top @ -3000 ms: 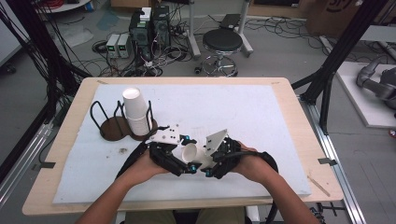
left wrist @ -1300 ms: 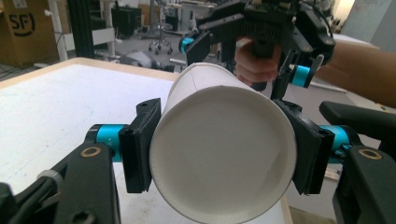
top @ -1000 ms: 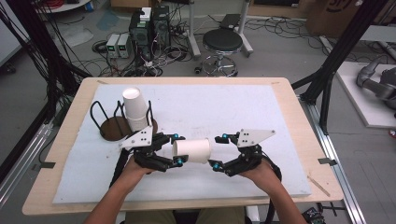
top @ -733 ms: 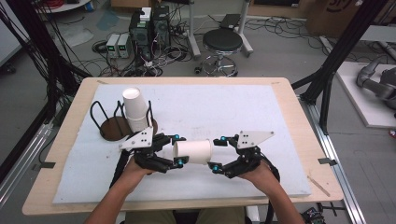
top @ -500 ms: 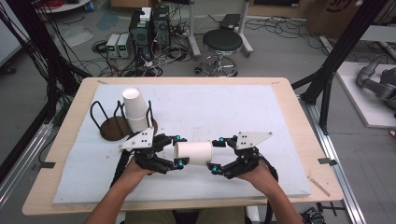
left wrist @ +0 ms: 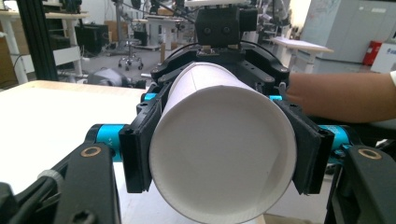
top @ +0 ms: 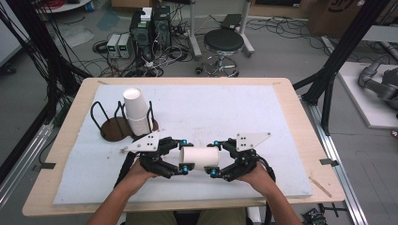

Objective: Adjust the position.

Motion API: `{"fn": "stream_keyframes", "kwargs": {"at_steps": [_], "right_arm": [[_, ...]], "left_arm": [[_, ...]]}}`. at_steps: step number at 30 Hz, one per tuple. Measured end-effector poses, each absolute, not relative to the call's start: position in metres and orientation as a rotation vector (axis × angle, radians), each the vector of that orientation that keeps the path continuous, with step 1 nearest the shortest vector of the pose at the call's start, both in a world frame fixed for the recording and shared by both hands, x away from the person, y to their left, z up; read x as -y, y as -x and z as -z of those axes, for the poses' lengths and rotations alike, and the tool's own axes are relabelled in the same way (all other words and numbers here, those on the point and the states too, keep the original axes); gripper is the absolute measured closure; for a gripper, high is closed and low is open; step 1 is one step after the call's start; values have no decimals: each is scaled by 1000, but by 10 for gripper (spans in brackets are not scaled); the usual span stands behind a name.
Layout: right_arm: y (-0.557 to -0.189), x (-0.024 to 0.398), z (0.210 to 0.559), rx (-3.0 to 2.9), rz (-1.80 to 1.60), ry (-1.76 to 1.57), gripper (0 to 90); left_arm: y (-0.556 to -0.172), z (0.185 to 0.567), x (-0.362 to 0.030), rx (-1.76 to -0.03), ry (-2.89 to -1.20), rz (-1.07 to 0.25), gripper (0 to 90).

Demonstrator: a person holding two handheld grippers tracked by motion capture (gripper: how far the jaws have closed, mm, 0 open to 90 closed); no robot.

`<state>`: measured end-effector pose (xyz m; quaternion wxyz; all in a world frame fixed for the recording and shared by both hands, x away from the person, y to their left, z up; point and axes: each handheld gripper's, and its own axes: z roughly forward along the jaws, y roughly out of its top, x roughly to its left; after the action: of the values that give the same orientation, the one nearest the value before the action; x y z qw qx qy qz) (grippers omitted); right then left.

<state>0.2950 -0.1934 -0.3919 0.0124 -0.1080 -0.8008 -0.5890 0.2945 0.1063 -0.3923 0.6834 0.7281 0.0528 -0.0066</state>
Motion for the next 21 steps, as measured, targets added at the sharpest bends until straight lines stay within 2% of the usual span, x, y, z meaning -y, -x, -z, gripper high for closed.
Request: {"fn": "stream_keyframes", "kwargs": {"at_steps": [12,17,21], "right_arm": [[-294,197,391,2510,1856,317,282],[-294,198,390,2533,1831,306,348],[-294,199,390,2535,1821,300,365]], "left_arm": [[-295,392,-106,-126,-1646,-5,361],[-295,393,-105,-152,-1675,-7,344],[-294,394,-104,-153,-1685,-16,340]]}}
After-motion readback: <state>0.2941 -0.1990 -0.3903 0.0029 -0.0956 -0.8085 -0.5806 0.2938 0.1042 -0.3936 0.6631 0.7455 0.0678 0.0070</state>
